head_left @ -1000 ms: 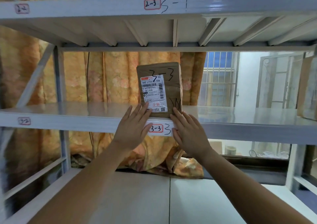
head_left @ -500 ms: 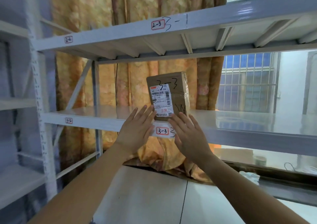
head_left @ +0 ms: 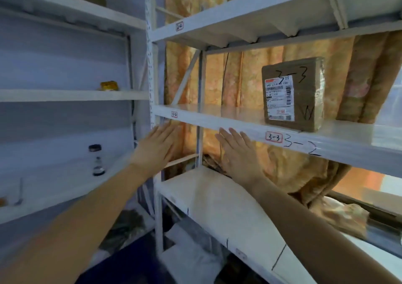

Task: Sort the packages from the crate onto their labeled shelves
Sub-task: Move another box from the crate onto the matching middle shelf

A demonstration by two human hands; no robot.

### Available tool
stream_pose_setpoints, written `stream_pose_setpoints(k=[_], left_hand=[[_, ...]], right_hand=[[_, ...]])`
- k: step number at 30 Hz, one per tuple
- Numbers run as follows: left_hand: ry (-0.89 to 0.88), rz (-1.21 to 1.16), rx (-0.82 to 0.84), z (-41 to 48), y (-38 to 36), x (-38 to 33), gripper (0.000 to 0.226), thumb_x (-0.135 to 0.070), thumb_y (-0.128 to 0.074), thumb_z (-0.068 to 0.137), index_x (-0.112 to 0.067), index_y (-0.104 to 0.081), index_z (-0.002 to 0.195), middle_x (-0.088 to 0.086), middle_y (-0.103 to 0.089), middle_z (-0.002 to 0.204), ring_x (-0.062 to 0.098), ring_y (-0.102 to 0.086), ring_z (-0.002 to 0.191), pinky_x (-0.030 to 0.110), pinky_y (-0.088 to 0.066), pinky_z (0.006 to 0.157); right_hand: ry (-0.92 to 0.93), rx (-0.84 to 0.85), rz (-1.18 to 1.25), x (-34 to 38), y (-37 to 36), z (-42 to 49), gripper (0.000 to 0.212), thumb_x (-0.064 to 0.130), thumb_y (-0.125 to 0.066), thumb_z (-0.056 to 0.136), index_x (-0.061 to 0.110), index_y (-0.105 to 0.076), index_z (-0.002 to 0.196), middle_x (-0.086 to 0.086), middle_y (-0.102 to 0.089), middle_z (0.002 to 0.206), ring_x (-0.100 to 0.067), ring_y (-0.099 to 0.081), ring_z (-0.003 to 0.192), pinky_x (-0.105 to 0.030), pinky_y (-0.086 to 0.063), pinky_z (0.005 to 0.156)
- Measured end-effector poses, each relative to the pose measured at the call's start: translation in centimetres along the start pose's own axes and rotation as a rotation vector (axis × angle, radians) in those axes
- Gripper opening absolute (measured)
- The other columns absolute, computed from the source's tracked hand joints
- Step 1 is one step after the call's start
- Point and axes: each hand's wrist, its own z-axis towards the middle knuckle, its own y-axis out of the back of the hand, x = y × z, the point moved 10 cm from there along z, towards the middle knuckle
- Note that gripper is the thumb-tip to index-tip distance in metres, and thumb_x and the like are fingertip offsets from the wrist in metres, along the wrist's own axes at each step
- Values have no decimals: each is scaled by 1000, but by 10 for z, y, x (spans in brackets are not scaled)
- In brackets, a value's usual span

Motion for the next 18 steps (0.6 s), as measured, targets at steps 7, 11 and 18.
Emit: stream_pose_setpoints(k=[7, 11, 18], left_hand=[[280, 93, 45, -104, -10, 128, 50, -25, -32, 100, -5, -27, 145, 10, -27, 151, 28, -28, 139, 36, -13, 113], [326, 152, 183, -171, -33, 180, 54, -29, -28, 93, -1, -43, 136, 17, -46, 139, 34, -46, 127, 48, -35, 104], [451, 171, 349, -307, -84, 282, 48, -20, -55, 89, -1, -48, 133, 15, -52, 135, 31, -50, 124, 44, -40, 104]], right_hand=[[114, 79, 211, 108, -48, 35, 54, 13, -59, 82, 7, -49, 135, -11, -47, 142, -31, -42, 132, -48, -29, 110], [172, 117, 351, 177, -79, 54, 55, 5, -62, 75, 5, -54, 129, -13, -54, 134, -34, -48, 124, -48, -32, 106], [262, 231, 452, 330, -138, 85, 57, 10, -51, 88, 14, -38, 143, -5, -35, 150, -25, -31, 138, -40, -18, 116]])
